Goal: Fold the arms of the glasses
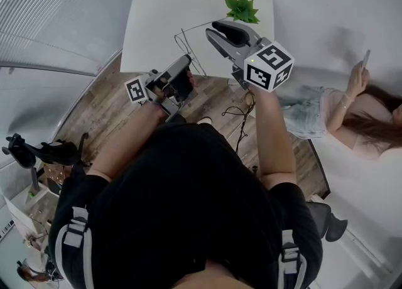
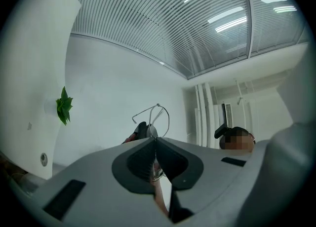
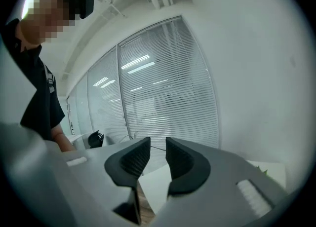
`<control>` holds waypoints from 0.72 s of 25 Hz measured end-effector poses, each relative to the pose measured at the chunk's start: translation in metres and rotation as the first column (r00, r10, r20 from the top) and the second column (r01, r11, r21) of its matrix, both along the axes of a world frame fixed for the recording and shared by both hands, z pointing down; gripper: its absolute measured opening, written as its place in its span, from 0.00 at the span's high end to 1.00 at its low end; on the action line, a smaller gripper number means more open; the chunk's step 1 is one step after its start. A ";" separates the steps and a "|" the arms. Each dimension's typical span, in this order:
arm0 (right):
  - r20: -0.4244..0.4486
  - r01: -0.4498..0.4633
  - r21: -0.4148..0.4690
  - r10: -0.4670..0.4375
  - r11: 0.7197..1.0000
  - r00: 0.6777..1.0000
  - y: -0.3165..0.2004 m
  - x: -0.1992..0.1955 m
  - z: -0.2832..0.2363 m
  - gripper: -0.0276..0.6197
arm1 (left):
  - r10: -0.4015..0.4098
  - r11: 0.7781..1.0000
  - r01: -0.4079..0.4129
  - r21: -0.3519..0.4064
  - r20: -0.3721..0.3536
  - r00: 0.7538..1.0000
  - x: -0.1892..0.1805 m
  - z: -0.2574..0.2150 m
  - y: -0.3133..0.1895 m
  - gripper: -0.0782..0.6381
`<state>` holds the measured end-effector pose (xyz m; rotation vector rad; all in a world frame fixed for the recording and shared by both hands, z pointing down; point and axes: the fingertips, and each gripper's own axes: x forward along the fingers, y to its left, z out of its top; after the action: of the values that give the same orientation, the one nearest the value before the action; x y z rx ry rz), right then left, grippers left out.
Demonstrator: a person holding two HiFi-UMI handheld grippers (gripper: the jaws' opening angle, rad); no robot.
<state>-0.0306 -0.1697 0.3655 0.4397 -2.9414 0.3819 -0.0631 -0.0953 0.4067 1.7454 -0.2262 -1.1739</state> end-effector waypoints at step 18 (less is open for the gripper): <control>0.026 -0.237 0.051 0.236 0.970 0.971 -0.043 0.030 0.008 0.75 | -0.001 1.000 0.001 0.003 0.003 1.000 0.001 -0.004 0.001 0.87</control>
<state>-0.0006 -0.2122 0.3737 0.8028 -2.9301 0.3362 -0.0617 -0.0945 0.4030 1.7499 -0.2277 -1.1732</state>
